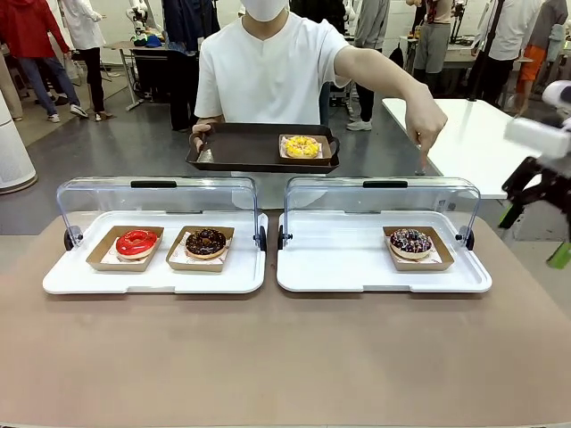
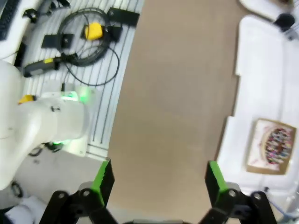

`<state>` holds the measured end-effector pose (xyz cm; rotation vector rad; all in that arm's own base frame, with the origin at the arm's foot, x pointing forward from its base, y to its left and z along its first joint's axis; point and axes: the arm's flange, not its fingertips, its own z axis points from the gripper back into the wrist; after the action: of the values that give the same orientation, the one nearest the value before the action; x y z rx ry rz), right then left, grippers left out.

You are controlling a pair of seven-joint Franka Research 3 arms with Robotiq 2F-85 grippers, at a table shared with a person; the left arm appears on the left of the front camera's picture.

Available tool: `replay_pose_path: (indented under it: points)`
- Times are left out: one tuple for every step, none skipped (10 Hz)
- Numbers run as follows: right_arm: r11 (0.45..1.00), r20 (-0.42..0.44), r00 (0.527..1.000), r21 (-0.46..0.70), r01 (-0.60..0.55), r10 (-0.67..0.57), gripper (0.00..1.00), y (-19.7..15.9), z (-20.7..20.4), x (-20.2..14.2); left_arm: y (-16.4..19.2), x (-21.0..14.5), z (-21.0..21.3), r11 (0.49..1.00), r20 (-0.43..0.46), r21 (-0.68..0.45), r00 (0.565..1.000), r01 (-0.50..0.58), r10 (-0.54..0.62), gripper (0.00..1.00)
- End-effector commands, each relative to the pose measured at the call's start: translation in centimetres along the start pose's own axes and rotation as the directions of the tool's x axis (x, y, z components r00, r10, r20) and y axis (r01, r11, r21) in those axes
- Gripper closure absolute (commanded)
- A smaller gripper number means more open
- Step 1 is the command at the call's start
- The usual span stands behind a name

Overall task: Provide the desired donut to the person.
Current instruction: Pick up and lift the Paper togo box containing the Donut pointed at by the person.

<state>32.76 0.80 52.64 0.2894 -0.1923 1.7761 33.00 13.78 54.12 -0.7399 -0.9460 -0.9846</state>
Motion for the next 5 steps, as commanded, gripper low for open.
replay_pose_path:
  points:
    - [0.997, -0.029, 0.997, -0.007, 0.072, -0.072, 0.0, -1.4, -2.0, -0.3, 0.1, 0.0, 0.1, 1.0, 0.022, -0.003, 1.0, 0.019, -0.019, 0.0]
    - [0.992, -0.073, 0.99, -0.063, 0.113, -0.118, 0.0, -2.1, -3.2, -0.3, 0.1, 0.0, 0.1, 1.0, 0.022, -0.003, 1.0, 0.019, -0.019, 0.0]
    - [0.985, -0.101, 0.984, -0.109, 0.136, -0.147, 0.0, -2.8, -4.5, -0.5, 0.1, 0.0, 0.1, 1.0, 0.022, -0.003, 1.0, 0.019, -0.019, 0.0]
    - [0.976, -0.119, 0.978, -0.153, 0.154, -0.173, 0.0, -3.8, -5.7, -0.7, 0.1, 0.0, 0.1, 1.0, 0.022, -0.003, 1.0, 0.019, -0.019, 0.0]
    - [0.965, -0.132, 0.97, -0.192, 0.177, -0.204, 0.0, -4.9, -6.8, -1.2, 0.1, 0.0, 0.1, 1.0, 0.022, -0.003, 1.0, 0.019, -0.019, 0.0]
